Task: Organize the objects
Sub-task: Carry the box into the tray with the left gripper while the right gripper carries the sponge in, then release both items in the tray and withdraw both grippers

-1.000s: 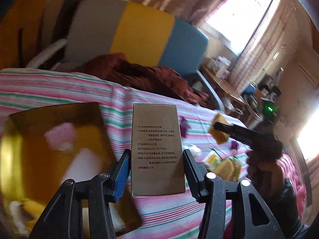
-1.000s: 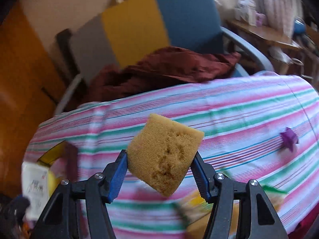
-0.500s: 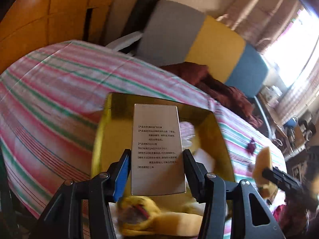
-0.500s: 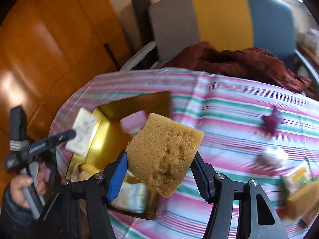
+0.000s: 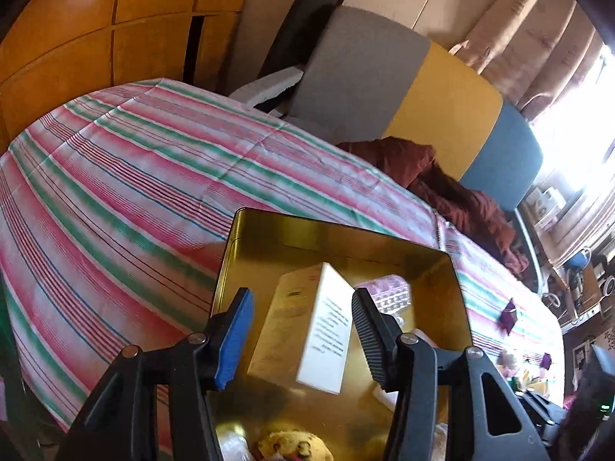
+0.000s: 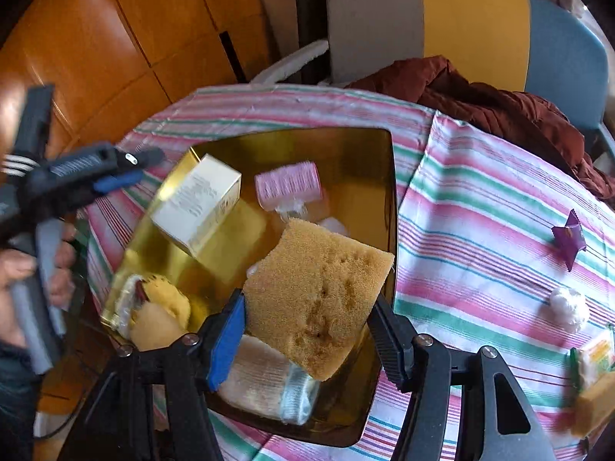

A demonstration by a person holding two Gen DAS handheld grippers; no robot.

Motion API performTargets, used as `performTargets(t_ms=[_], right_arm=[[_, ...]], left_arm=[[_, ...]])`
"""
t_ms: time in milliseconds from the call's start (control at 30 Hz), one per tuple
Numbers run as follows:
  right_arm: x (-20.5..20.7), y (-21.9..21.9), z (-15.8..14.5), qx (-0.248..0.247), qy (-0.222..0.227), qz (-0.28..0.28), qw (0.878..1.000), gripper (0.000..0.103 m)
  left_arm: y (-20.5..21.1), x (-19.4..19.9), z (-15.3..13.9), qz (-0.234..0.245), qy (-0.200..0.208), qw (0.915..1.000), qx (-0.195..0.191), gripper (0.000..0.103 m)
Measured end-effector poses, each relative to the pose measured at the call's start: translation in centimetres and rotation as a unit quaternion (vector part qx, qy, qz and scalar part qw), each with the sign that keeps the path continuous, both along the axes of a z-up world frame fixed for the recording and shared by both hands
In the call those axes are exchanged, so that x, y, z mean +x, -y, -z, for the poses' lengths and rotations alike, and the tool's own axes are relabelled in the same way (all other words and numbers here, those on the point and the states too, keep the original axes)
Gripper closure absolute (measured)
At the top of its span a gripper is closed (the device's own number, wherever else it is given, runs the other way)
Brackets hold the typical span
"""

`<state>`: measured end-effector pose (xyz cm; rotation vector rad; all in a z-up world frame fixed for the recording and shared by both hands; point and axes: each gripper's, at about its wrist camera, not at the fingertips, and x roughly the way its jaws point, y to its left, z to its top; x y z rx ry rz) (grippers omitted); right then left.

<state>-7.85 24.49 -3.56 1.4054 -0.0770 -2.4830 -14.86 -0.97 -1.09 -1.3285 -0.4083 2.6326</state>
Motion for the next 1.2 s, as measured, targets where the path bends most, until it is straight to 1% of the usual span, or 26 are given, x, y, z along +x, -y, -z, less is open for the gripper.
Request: performTargets(t_ms=[67,100,267,333,400,467,500,733,900,1033,1200], right_arm=[[-0.2,0.1,0.9,0.014,0.007,0.004,1.000,0.037],[-0.1,0.1,1.1,0.016,0.008,0.004,1.000,0.037],[0.3,0.5,1.5,0.024,0.003,-0.002,1.000,0.030],[0.4,0.7,1.4,0.026,0.003,-0.003,1.000,0.027],[1.0,0.8,1.0,0.022,0.000,-0.002,1.000,0.022],[1.6,0.7,0.5,0.034,-0.011,0.010,0.999,0.005],[1.8,0.6,0.3,0.036,-0.016,0.014,0.999,0.004],[3.6,-1.1,-0.7,0.014,-0.023,0.036,0.999,0.004],[5.2,-2.0,-1.2,0.003,-0.031,0.053,0.998,0.003],[6.3,-2.2,-1.6,0.008,-0.044,0.065,0.997,0.001],[7.2,-1.9,-1.9,0.020,-0.056,0.064,0.996,0.000]], left_arm=[[-0.3,1.4,-0.5,0.008,-0.011,0.9999,-0.006,0.049],[-0.4,2.2,-0.6,0.013,-0.015,0.9998,-0.001,0.049],[-1.3,5.4,-0.4,0.029,-0.019,0.9994,-0.004,0.049],[-1.8,6.7,-0.1,0.036,-0.020,0.9991,-0.011,0.049],[-2.1,7.8,0.0,0.039,-0.023,0.9988,-0.017,0.049],[-2.1,8.6,0.2,0.037,-0.023,0.9989,-0.017,0.050],[-2.1,8.9,0.3,0.039,-0.020,0.9990,-0.012,0.050],[-1.8,10.8,0.5,0.030,-0.018,0.9993,-0.011,0.050],[-2.3,12.3,-0.3,0.022,-0.043,0.9976,-0.049,0.049],[-2.6,13.2,-0.8,0.018,-0.059,0.9952,-0.077,0.049],[-3.2,14.1,-1.4,0.020,-0.073,0.9921,-0.100,0.049]])
